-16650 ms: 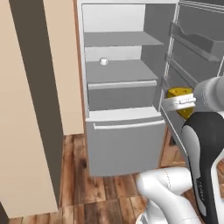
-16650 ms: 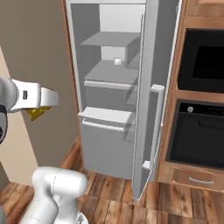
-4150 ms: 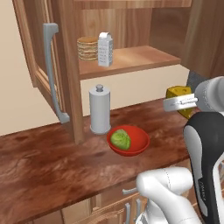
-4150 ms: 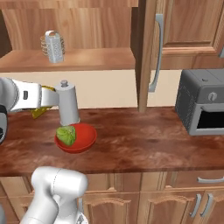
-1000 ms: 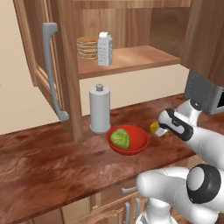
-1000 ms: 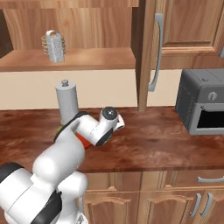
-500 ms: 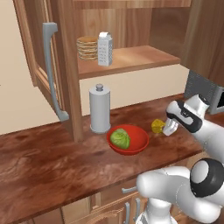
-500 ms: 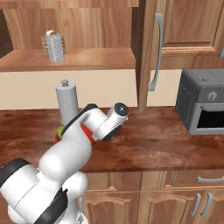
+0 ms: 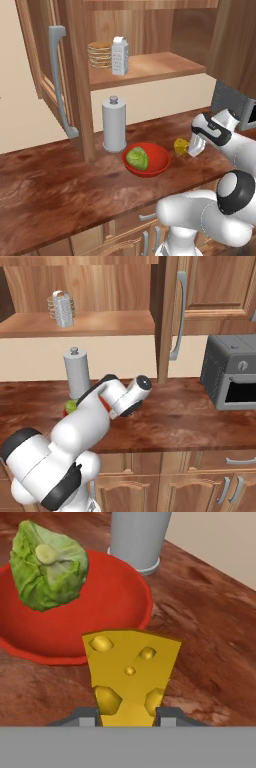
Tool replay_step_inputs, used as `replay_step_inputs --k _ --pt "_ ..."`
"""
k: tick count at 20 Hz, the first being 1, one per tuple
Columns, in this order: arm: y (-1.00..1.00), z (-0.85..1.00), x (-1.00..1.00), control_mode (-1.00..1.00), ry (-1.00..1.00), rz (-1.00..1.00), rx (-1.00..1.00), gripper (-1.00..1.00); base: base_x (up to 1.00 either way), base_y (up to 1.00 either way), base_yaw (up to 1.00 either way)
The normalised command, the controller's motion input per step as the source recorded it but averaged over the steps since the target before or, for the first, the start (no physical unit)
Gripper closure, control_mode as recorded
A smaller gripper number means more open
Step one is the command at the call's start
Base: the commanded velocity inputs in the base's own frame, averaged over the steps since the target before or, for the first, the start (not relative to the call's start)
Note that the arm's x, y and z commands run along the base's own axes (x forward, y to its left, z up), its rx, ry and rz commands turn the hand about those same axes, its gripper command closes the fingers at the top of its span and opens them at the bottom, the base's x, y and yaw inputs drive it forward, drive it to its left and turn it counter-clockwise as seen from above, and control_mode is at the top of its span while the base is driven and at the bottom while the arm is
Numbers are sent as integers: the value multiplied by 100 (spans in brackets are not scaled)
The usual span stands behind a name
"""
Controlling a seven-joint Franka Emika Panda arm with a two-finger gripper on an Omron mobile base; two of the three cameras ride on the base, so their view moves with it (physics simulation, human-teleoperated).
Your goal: Pick the cheese from the fridge and the cheese grater from the cabinet and place them next to the salad bowl.
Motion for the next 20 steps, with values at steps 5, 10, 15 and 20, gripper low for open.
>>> replay_step_inputs --k 5,10,15,20 --pt "0 -29 0 -100 0 0 0 100 0 0 0" --pt "0 -33 0 -100 0 0 0 100 0 0 0" --pt "4 -36 0 -100 0 0 0 100 0 0 0" --pt "7 -39 0 -100 0 0 -1 100 0 0 0"
